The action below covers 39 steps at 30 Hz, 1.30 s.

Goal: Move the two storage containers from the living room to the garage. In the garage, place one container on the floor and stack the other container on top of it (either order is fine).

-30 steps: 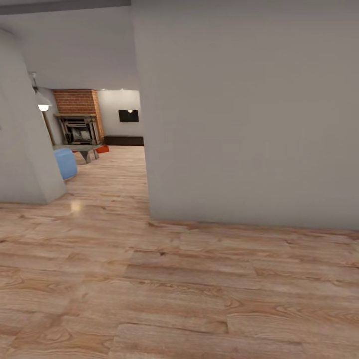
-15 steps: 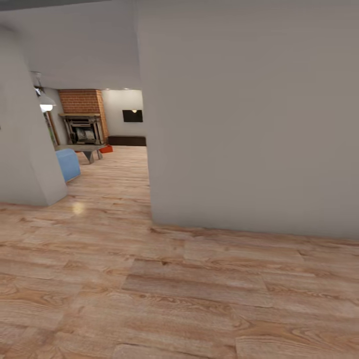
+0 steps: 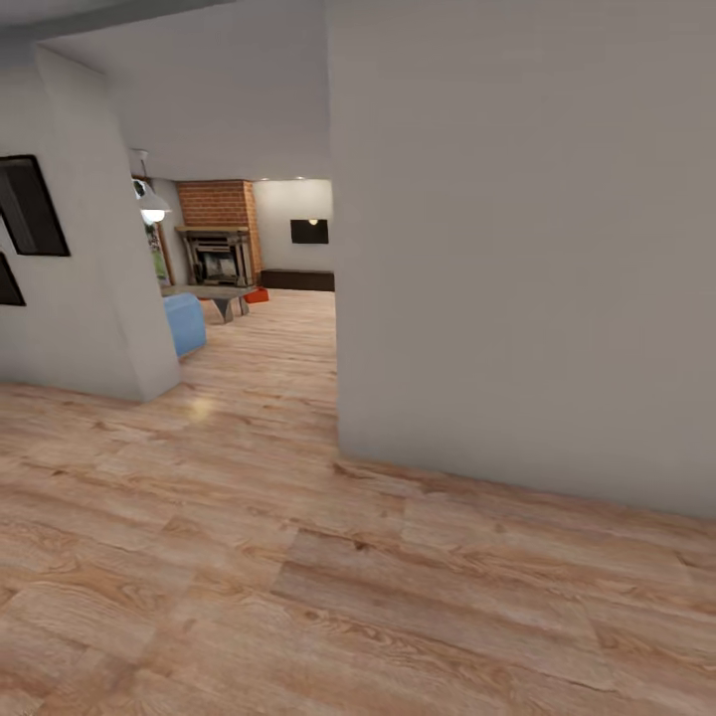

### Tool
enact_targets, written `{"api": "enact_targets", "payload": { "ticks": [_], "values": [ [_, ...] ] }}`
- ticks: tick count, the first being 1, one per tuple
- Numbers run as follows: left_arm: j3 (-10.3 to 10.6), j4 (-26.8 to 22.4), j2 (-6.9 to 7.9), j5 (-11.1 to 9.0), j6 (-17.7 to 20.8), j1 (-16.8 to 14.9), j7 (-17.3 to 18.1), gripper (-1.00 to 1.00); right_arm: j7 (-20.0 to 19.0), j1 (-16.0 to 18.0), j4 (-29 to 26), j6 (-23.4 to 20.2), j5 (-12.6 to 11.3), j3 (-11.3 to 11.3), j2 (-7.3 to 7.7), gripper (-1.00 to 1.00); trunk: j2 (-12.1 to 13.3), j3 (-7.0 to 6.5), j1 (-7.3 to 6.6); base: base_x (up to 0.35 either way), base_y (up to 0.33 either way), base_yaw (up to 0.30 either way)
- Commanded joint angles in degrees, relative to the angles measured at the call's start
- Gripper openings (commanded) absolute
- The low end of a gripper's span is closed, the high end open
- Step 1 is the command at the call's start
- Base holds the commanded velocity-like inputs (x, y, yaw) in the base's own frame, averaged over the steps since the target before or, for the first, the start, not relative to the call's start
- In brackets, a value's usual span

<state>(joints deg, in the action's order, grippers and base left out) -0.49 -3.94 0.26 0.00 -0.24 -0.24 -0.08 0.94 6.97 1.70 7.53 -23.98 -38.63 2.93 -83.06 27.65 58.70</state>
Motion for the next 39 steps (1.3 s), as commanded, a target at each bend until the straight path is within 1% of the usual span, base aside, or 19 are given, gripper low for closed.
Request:
{"api": "enact_targets", "payload": {
  "ticks": [1, 39],
  "values": [
    [-0.06, -0.01, 0.00, 0.00, -0.03, -0.02, -0.01, 1.00, 0.03, 0.05, 0.14, 0.29, -0.45, -0.48, -0.03, 1.00, -0.02, 0.06, 0.03, 0.323, 0.000, 0.269],
    [-0.04, -0.01, 0.00, 0.00, -0.03, -0.02, -0.01, 1.00, 0.03, 0.05, 0.14, 0.30, -0.45, -0.48, -0.03, 1.00, -0.02, 0.06, 0.03, 0.323, 0.000, 0.269]
  ]
}}
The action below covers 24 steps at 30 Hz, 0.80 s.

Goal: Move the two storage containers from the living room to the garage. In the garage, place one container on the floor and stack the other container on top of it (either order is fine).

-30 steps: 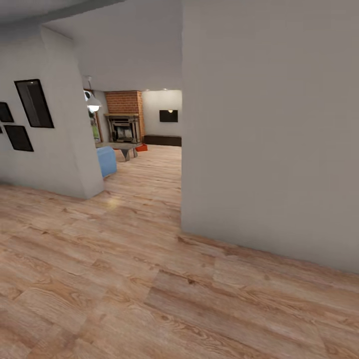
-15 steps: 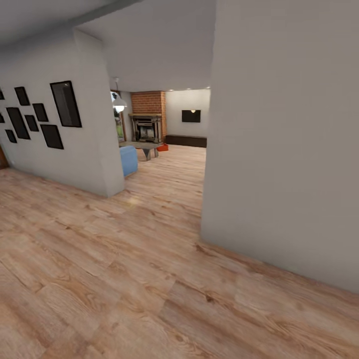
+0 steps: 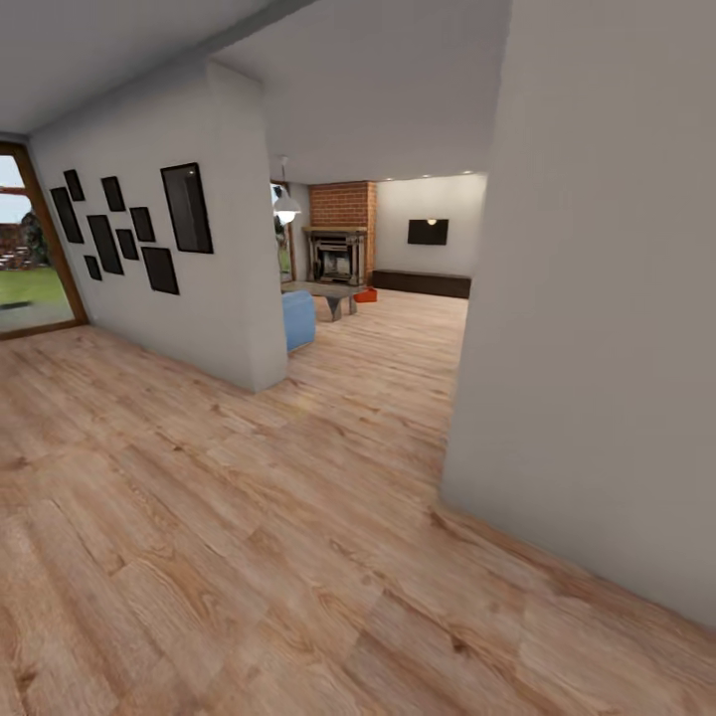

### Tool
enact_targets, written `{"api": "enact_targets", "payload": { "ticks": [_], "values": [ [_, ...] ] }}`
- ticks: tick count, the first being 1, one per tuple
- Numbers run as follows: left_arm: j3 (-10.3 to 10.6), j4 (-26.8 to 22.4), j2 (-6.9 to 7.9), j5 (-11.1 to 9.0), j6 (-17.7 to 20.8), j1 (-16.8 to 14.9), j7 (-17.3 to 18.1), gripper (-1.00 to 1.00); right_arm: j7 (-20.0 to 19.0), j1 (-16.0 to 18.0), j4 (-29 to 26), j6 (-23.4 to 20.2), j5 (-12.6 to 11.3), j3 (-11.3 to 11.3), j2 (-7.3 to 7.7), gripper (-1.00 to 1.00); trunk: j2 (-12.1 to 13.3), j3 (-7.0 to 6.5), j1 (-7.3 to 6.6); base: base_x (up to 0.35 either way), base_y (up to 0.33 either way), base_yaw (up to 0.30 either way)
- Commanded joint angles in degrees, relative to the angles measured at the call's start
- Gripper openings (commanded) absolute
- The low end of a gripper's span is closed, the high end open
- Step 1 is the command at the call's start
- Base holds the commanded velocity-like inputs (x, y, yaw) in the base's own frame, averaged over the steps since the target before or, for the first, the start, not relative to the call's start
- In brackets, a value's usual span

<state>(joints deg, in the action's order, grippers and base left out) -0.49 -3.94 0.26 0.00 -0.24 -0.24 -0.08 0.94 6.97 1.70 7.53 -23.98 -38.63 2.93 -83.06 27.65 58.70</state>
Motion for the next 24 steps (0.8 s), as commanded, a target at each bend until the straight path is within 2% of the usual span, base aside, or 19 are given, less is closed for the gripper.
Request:
{"api": "enact_targets", "payload": {
  "ticks": [1, 14, 24],
  "values": [
    [-0.05, -0.01, 0.00, 0.00, -0.03, -0.02, -0.01, 1.00, 0.03, 0.05, 0.14, 0.29, -0.45, -0.48, -0.03, 1.00, -0.02, 0.06, 0.03, 0.323, 0.000, 0.269],
    [-0.09, -0.01, 0.00, 0.00, -0.03, -0.02, -0.01, 1.00, 0.03, 0.02, 0.14, 0.29, -0.45, -0.48, -0.03, 1.00, -0.02, 0.06, 0.03, 0.323, 0.000, 0.268],
    [-0.05, -0.01, 0.00, 0.00, -0.03, -0.02, -0.01, 1.00, 0.03, 0.02, 0.14, 0.29, -0.45, -0.48, -0.01, 1.00, -0.02, 0.06, 0.03, 0.323, 0.000, 0.059]
  ]
}}
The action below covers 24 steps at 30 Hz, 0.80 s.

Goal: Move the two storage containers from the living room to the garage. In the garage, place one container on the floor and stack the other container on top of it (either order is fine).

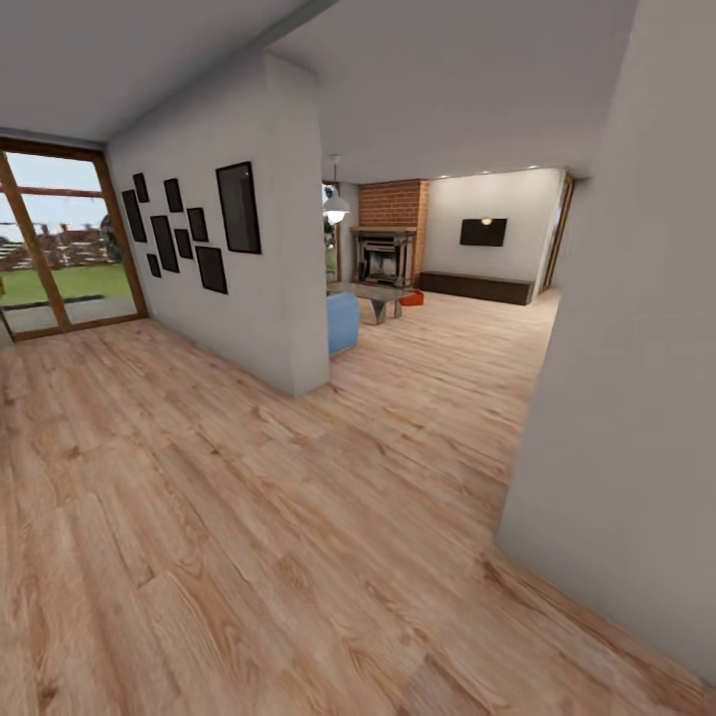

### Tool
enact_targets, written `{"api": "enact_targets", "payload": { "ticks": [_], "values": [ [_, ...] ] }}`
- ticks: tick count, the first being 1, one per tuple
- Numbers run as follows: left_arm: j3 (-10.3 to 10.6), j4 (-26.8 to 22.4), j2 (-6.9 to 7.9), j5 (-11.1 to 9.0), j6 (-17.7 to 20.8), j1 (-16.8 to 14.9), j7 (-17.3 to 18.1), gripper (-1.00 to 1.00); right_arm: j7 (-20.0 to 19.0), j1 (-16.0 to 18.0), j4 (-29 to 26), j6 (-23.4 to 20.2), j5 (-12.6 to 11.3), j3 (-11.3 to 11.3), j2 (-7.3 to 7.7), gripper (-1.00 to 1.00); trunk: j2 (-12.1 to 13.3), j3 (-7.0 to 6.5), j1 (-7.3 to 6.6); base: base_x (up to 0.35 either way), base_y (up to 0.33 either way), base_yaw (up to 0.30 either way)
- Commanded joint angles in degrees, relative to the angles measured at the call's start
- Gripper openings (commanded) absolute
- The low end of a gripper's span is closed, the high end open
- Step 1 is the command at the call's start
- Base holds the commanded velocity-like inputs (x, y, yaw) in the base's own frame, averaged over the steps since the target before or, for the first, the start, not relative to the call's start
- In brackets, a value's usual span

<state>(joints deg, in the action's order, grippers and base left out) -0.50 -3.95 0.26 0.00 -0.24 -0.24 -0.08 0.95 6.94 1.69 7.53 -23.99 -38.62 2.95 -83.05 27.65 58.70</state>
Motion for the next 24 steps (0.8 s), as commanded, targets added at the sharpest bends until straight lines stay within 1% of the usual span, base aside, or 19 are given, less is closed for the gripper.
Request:
{"api": "enact_targets", "payload": {
  "ticks": [1, 24],
  "values": [
    [-0.04, -0.01, 0.00, 0.00, -0.03, -0.02, -0.01, 1.00, 0.02, 0.04, 0.15, 0.29, -0.44, -0.48, -0.04, 1.00, -0.03, 0.06, 0.03, 0.323, 0.000, 0.004],
    [-0.05, -0.01, 0.00, 0.00, -0.03, -0.02, -0.01, 1.00, 0.02, 0.06, 0.15, 0.29, -0.44, -0.46, 0.03, 1.00, -0.03, 0.06, 0.03, 0.323, 0.000, 0.000]
  ]
}}
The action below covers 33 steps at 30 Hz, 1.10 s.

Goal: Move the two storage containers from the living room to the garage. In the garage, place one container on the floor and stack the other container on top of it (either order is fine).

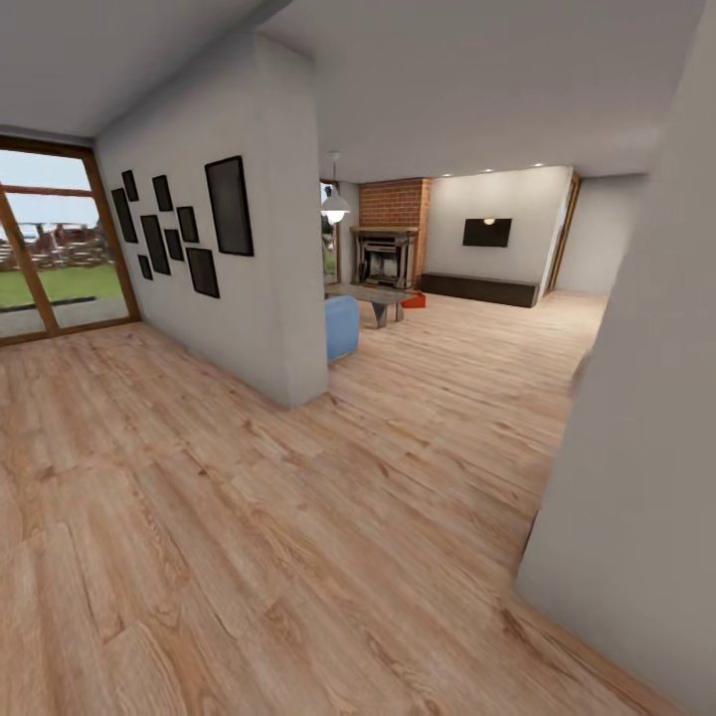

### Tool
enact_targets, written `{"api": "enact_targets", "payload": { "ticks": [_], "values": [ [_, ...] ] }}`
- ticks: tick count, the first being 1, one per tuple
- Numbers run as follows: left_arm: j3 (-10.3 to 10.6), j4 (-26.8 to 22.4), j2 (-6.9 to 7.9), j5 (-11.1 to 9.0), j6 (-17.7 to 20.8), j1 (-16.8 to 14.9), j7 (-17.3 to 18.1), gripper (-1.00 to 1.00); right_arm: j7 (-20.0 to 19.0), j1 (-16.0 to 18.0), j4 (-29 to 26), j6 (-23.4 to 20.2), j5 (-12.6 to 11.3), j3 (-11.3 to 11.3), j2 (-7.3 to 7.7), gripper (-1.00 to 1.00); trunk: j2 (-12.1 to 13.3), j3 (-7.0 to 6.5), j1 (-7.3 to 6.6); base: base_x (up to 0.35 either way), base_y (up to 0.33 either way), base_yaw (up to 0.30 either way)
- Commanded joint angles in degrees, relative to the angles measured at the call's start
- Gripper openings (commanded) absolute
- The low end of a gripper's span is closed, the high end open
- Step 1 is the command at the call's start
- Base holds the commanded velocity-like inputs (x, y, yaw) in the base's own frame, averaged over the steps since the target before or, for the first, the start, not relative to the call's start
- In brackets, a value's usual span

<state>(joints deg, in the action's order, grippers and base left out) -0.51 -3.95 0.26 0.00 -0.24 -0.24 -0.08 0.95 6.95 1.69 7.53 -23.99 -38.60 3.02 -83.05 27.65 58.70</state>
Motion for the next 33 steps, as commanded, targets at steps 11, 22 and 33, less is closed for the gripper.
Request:
{"api": "enact_targets", "payload": {
  "ticks": [11, 22, 33],
  "values": [
    [-0.02, -0.01, 0.00, 0.00, -0.01, -0.02, -0.01, 1.00, 0.02, 0.02, 0.15, 0.29, -0.44, -0.47, -0.03, 1.00, -0.03, 0.06, 0.03, 0.323, 0.000, 0.000],
    [-0.07, -0.01, 0.00, 0.00, -0.02, -0.02, -0.01, 1.00, 0.02, 0.05, 0.15, 0.37, -0.52, -0.42, -0.01, 1.00, -0.03, 0.06, 0.03, 0.323, 0.000, 0.000],
    [-0.03, -0.01, 0.00, -0.08, -0.03, -0.02, -0.01, 1.00, -0.07, 0.03, 0.15, 0.38, -0.51, -0.49, -0.54, 1.00, -0.03, 0.06, 0.03, 0.323, 0.000, 0.000]
  ]
}}
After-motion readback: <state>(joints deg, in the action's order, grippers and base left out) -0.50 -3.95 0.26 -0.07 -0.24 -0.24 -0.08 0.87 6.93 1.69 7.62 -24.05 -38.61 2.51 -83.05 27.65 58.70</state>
